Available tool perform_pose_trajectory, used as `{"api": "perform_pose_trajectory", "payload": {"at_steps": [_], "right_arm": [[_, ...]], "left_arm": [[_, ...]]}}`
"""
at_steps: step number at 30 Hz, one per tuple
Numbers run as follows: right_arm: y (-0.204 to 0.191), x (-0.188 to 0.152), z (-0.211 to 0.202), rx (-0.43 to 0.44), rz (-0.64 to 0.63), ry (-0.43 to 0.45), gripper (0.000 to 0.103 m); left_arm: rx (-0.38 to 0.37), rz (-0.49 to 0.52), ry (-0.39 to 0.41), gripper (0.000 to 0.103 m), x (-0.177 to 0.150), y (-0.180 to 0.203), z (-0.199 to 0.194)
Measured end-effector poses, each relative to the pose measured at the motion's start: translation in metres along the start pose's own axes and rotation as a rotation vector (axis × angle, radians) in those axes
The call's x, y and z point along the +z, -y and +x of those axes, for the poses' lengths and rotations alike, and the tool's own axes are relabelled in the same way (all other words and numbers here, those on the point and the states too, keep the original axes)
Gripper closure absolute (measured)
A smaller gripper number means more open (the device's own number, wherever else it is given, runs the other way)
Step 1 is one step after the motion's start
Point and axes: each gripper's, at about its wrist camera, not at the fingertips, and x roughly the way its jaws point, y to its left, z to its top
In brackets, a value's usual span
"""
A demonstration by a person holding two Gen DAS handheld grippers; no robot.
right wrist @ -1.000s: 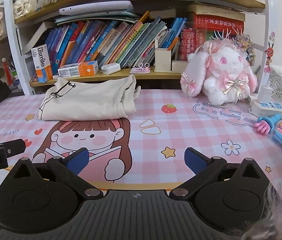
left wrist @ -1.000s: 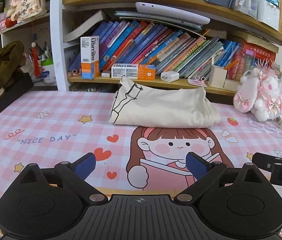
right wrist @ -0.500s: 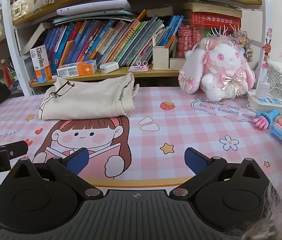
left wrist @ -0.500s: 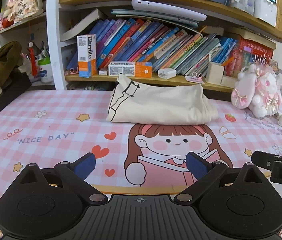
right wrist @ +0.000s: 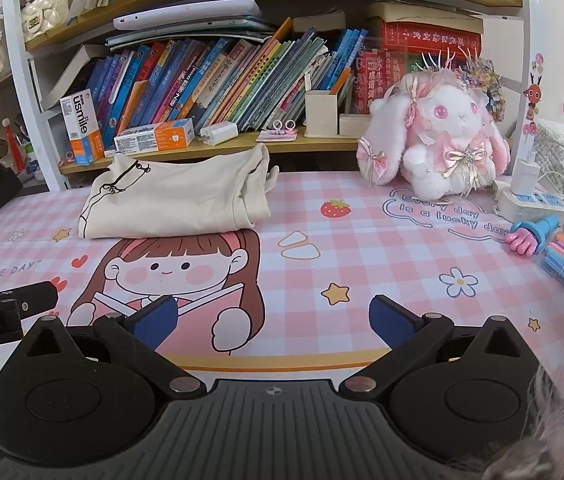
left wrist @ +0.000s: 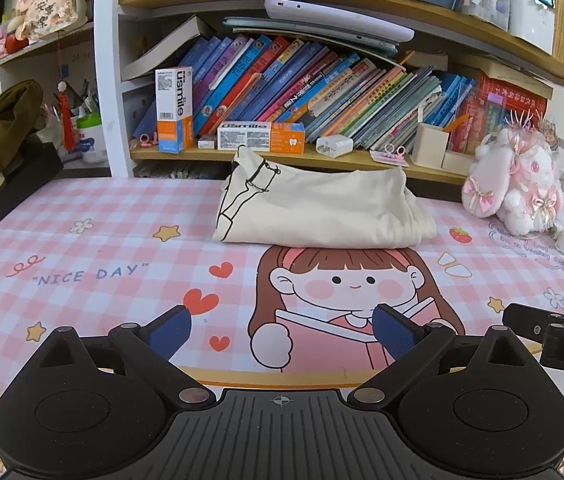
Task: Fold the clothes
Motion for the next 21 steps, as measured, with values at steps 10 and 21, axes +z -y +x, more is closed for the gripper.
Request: {"api": "perform_pose_trajectory", "payload": {"at_steps": [10,21], "right_arm": [[-0.0006,0.0001,0.0004,0.002,-0.001,-0.002,0.0],[-0.0017,-0.0006,0.0011,0.008,-0.002,-0.007,0.0]], "left_arm": [[0.006,-0.003,-0.004,0.004,0.0001,-0.0014,0.0003],[0.01,-0.009,-0.008,0.004,0.0004,-0.0027,0.0004]]}}
